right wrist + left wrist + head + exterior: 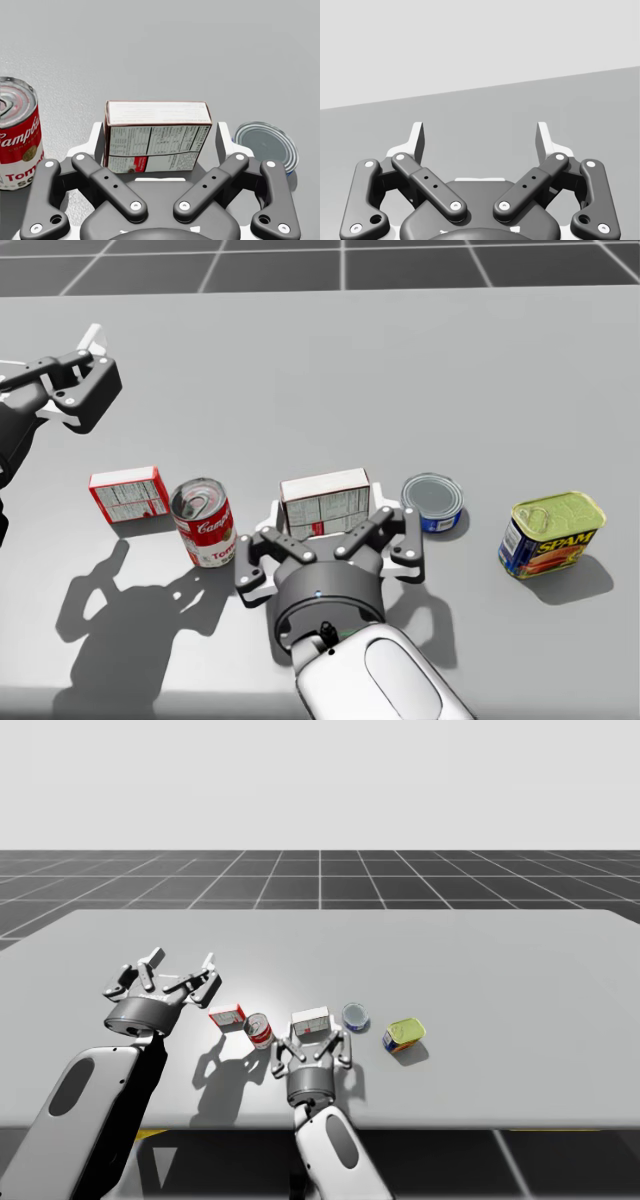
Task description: Pick up the pudding box and lift it.
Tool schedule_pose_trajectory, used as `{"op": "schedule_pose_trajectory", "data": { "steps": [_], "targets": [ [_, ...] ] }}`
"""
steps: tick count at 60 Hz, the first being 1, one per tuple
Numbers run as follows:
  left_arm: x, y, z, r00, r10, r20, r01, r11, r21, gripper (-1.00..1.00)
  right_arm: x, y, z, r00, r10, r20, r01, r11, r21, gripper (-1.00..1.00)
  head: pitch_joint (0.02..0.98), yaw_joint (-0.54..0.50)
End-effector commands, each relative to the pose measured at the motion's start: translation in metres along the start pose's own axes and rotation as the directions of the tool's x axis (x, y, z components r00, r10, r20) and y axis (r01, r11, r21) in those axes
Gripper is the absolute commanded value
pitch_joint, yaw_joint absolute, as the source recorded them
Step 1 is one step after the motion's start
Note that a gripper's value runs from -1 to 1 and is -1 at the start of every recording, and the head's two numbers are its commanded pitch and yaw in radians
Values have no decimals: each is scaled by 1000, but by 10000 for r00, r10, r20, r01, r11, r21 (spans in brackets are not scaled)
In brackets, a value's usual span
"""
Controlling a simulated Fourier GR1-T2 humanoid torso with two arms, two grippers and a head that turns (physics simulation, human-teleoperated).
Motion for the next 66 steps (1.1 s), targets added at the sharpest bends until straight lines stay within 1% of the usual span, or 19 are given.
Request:
{"op": "schedule_pose_trajectory", "data": {
  "steps": [1, 3, 10, 14, 16, 25, 32, 33, 38, 41, 44, 46, 48, 49, 50, 51, 56, 61, 66],
  "targets": [
    [0, 0, 0, 10000, 22, 1, -22, 10000, 17, -1000, -4, 0, -12, 9995, 56, -307, -61, 9999, -159, -1000, 805, 49],
    [0, 1, 0, 10000, 22, 6, -22, 10000, 20, -1000, -5, 0, -14, 9995, 100, -299, -105, 9998, -166, -1000, 805, 48],
    [1, 1, 0, 10000, 37, 33, -37, 10000, 25, -1000, -5, 0, -23, 9973, -241, -699, 254, 9995, 181, -1000, 805, 47],
    [1, 1, 1, 10000, 41, 40, -41, 10000, 12, -1000, -6, -1, -27, 9963, -296, -811, 311, 9994, 167, -1000, 806, 46],
    [1, 0, 1, 10000, 39, 42, -39, 10000, 4, -1000, -6, -1, -29, 9946, -395, -960, 417, 9989, 212, -1000, 807, 46],
    [1, 0, 1, 10000, 30, 40, -30, 10000, -12, -1000, -7, -1, -35, 9945, -305, -997, 319, 9994, 127, -1000, 806, 46],
    [1, -1, 1, 10000, 28, 36, -27, 10000, -21, -1000, -7, -2, -39, 9924, -413, -1157, 430, 9990, 123, -1000, 805, 44],
    [1, -1, 1, 10000, 26, 36, -26, 10000, -26, -1000, -8, -2, -41, 9905, -506, -1276, 529, 9985, 143, -1000, 806, 43],
    [1, -1, 1, 10000, 25, 41, -25, 10000, -34, -1000, -9, -2, -44, 9911, -445, -1257, 462, 9989, 105, -1000, 806, 40],
    [1, -2, 1, 10000, 14, 51, -14, 10000, -48, -1000, -9, -2, -47, 9889, -492, -1401, 523, 9985, 189, -1000, 805, 37],
    [1, -2, 1, 10000, 6, 58, -5, 10000, -50, -1000, -10, -2, -49, 9892, -488, -1382, 518, 9985, 185, -1000, 804, 36],
    [1, -2, 2, 10000, 5, 61, -4, 10000, -59, -1000, -11, -3, -49, 9910, -483, -1247, 550, 9972, 501, -1000, 801, 33],
    [1, -2, 2, 10000, 4, 63, -3, 10000, -62, -1000, -11, -5, -48, 9884, -645, -1376, 739, 9952, 641, -1000, 800, 32],
    [1, -2, 2, 10000, 5, 64, -5, 10000, -60, -1000, -11, -5, -48, 9874, -746, -1398, 836, 9947, 597, -343, 798, 31],
    [1, -2, 2, 10000, 8, 64, -7, 10000, -60, -1000, -11, -5, -47, 9867, -801, -1413, 886, 9946, 549, 144, 798, 31],
    [1, -2, 2, 10000, 9, 65, -8, 10000, -59, -1000, -11, -4, -47, 9876, -749, -1379, 832, 9950, 552, 972, 798, 31],
    [1, -2, 2, 10000, 4, 64, -4, 10000, -52, -1000, -11, -4, -46, 9895, -703, -1266, 771, 9958, 501, 1000, 794, 31],
    [1, -3, 2, 10000, -11, 66, 11, 10000, -63, -1000, -11, -5, -45, 9894, -755, -1241, 822, 9954, 497, 1000, 774, 29],
    [1, -3, 2, 10000, -27, 63, 28, 10000, -74, -1000, -11, -6, -44, 9898, -765, -1204, 828, 9954, 480, 1000, 722, 31]
  ]
}}
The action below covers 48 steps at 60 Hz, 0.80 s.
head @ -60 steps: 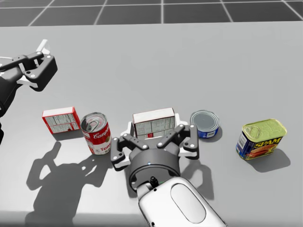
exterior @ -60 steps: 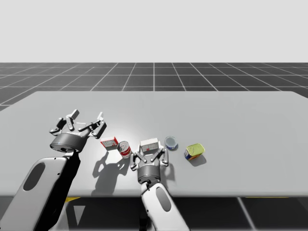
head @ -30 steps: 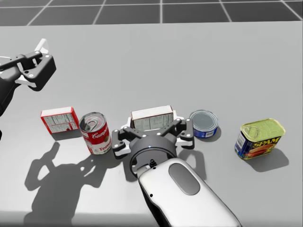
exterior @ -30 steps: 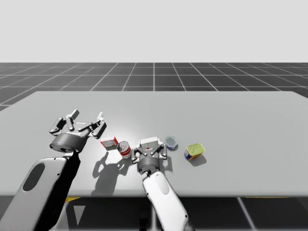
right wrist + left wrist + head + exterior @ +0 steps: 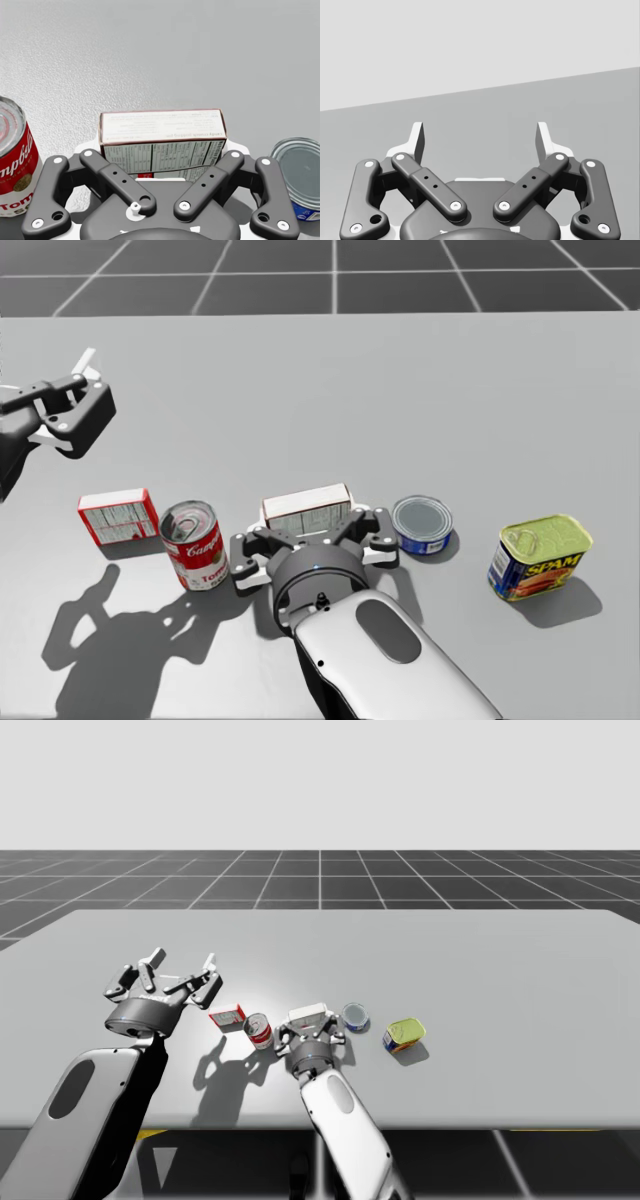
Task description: Pick up the pudding box and lift it.
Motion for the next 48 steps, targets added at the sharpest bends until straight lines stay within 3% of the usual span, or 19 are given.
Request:
{"op": "schedule_pose_trajectory", "data": {
  "steps": [1, 14, 22, 38, 48],
  "targets": [
    [0, -1, 0, 10000, -21, 5, 21, 10000, -20, -1000, -9, -3, 1, 9993, -247, -284, 228, 9976, -659, 1000, 702, 33],
    [0, -2, 1, 10000, -32, 4, 32, 10000, -41, -1000, -9, -2, 5, 9994, -276, -187, 265, 9980, -580, 1000, 506, 39],
    [-1, -3, 1, 10000, -42, -2, 42, 10000, -35, -1000, -10, -3, 6, 9995, -274, -143, 265, 9979, -583, 1000, 439, 36],
    [-1, -3, 1, 10000, -33, -5, 33, 10000, -25, -1000, -4, -3, 13, 9995, -273, 182, 283, 9982, -522, 1000, 413, 28],
    [-1, -2, 0, 10000, -23, 1, 23, 10000, -19, -1000, 20, -7, 29, 9945, -119, 1037, 161, 9991, -392, 1000, 412, 30]
  ]
}}
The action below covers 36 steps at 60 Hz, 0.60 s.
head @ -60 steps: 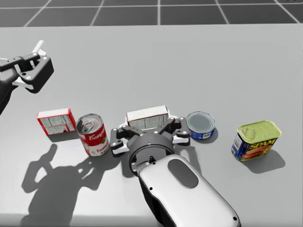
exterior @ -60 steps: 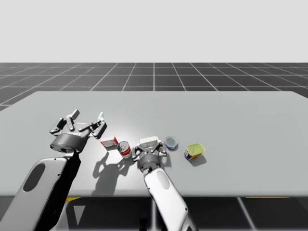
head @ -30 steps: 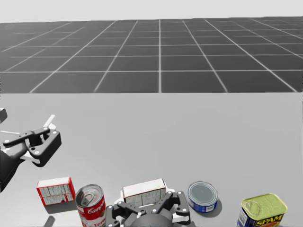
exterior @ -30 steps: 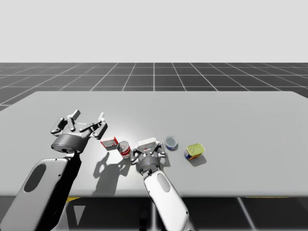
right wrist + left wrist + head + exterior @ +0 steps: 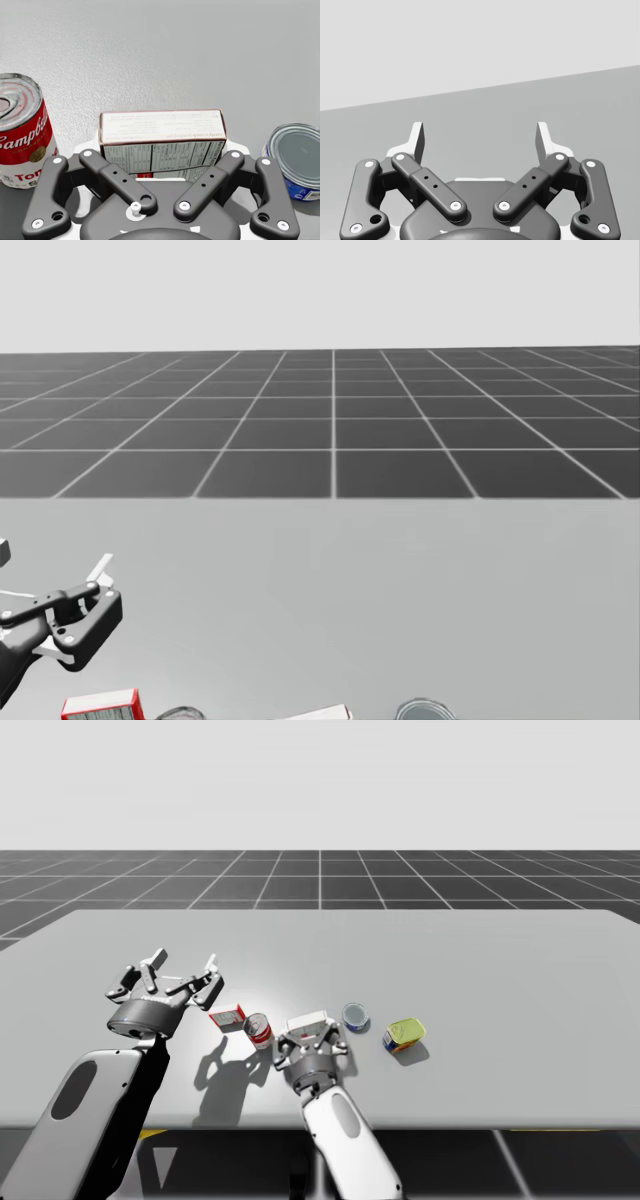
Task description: Pick up the pudding box and lift it.
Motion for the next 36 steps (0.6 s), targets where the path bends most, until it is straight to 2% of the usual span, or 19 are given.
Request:
{"op": "schedule_pose_trajectory", "data": {
  "steps": [1, 12, 15, 17, 18, 20, 21, 26, 28, 31, 32, 35, 36],
  "targets": [
    [0, 1, 0, 10000, 7, 9, -7, 10000, 13, -1000, 29, -7, 8, 9962, -90, 869, 150, 9975, -688, 1000, 412, 30],
    [1, 2, -1, 10000, 24, 19, -24, 10000, 37, -1000, 61, -16, 16, 9833, 22, 1819, 139, 9961, -869, 1000, 409, 31],
    [1, 2, -1, 10000, 32, 26, -32, 10000, 40, -1000, 70, -18, 18, 9732, 179, 2293, 70, 9942, -1073, 1000, 409, 31],
    [1, 2, -1, 10000, 30, 31, -30, 10000, 43, -1000, 75, -20, 19, 9668, 161, 2551, 118, 9941, -1075, 1000, 406, 32],
    [1, 2, -1, 10000, 30, 31, -30, 10000, 43, -1000, 75, -20, 19, 9668, 161, 2551, 118, 9941, -1075, 1000, 406, 32],
    [1, 1, -1, 10000, 49, 36, -49, 10000, 33, -1000, 82, -22, 21, 9595, 100, 2816, 206, 9942, -1057, 1000, 405, 33],
    [1, 1, 0, 10000, 66, 37, -66, 10000, 13, -1000, 89, -24, 23, 9500, 90, 3120, 265, 9936, -1094, 1000, 403, 33],
    [2, 1, 0, 10000, 67, 52, -67, 10000, 4, -1000, 105, -30, 27, 9294, 165, 3688, 297, 9924, -1191, 1000, 399, 31],
    [2, 0, 0, 10000, 72, 66, -72, 10000, -2, -1000, 115, -35, 30, 9162, 232, 4001, 302, 9915, -1268, 1000, 396, 30],
    [2, 0, 0, 9999, 74, 70, -74, 10000, 0, -1000, 123, -38, 33, 9028, 324, 4288, 277, 9907, -1333, 1000, 395, 29],
    [2, 0, 0, 9999, 77, 71, -77, 10000, -1, -1000, 132, -42, 35, 8865, 455, 4605, 233, 9895, -1426, 1000, 393, 29],
    [2, 1, 0, 9999, 79, 72, -79, 10000, 3, -1000, 140, -45, 38, 8745, 464, 4828, 283, 9888, -1464, 1000, 392, 29],
    [2, 1, 0, 9999, 80, 73, -80, 10000, 5, -1000, 145, -47, 40, 8649, 505, 4993, 292, 9882, -1504, 1000, 391, 29]
  ]
}}
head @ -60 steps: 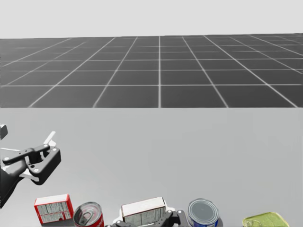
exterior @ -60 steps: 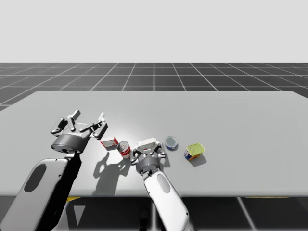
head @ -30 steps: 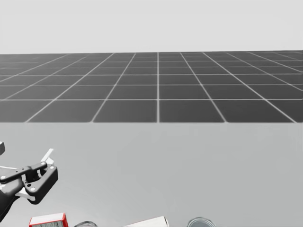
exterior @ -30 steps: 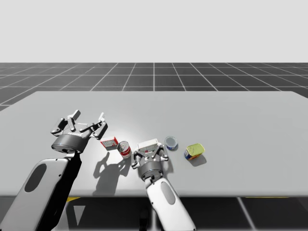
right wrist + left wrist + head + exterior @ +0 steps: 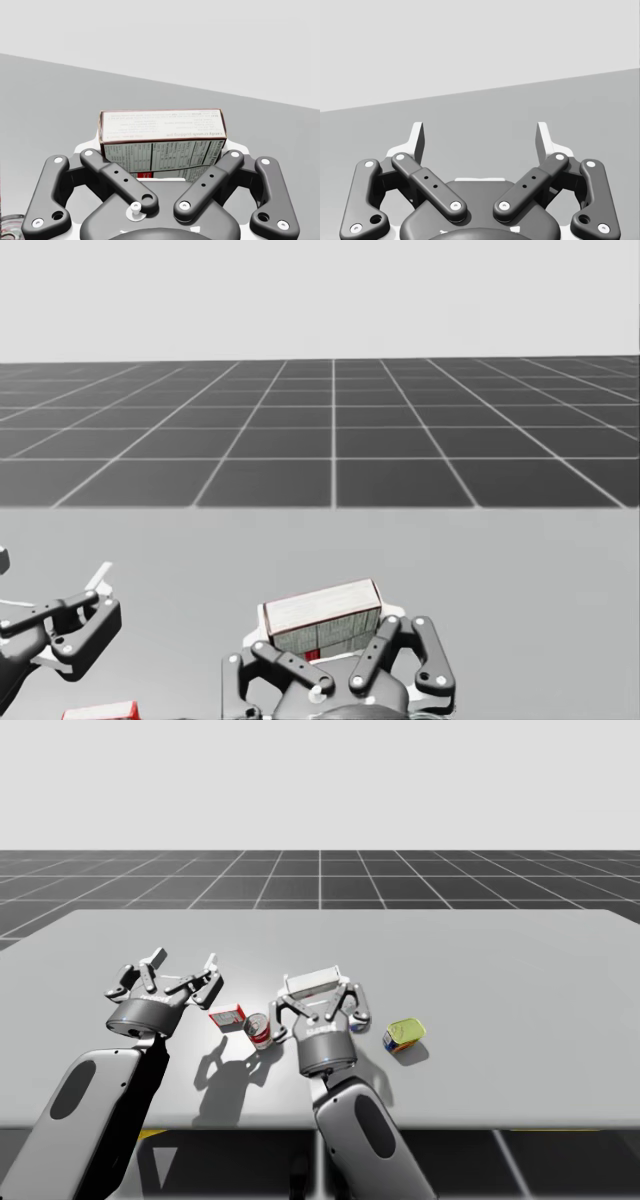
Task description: Pick up the pudding box and lift it.
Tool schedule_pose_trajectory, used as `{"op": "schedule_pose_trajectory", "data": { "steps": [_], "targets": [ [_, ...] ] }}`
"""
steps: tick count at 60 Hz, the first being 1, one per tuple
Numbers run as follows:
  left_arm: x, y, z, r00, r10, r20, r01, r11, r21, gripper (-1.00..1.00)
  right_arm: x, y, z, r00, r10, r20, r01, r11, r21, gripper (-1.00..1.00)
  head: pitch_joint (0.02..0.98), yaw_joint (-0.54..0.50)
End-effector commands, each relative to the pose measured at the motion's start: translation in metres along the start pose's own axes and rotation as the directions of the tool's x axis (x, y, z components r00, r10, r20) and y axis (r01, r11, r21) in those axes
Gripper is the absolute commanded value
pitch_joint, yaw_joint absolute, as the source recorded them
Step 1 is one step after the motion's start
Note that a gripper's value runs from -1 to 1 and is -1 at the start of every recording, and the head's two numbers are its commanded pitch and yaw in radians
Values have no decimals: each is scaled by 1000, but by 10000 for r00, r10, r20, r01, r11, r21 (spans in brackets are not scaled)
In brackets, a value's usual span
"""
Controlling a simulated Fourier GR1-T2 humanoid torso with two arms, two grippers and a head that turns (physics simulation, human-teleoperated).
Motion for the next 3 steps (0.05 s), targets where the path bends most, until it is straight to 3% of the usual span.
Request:
{"op": "schedule_pose_trajectory", "data": {
  "steps": [1, 3],
  "targets": [
    [0, 0, 1, 10000, 13, 16, -13, 10000, 8, -1000, 54, -25, -11, 9860, 88, 1663, 125, 9919, -1265, 1000, 391, 29],
    [1, 1, 1, 10000, 16, 19, -16, 10000, 11, -1000, 61, -28, -11, 9792, 167, 2021, 100, 9914, -1306, 1000, 391, 29]
  ]
}}
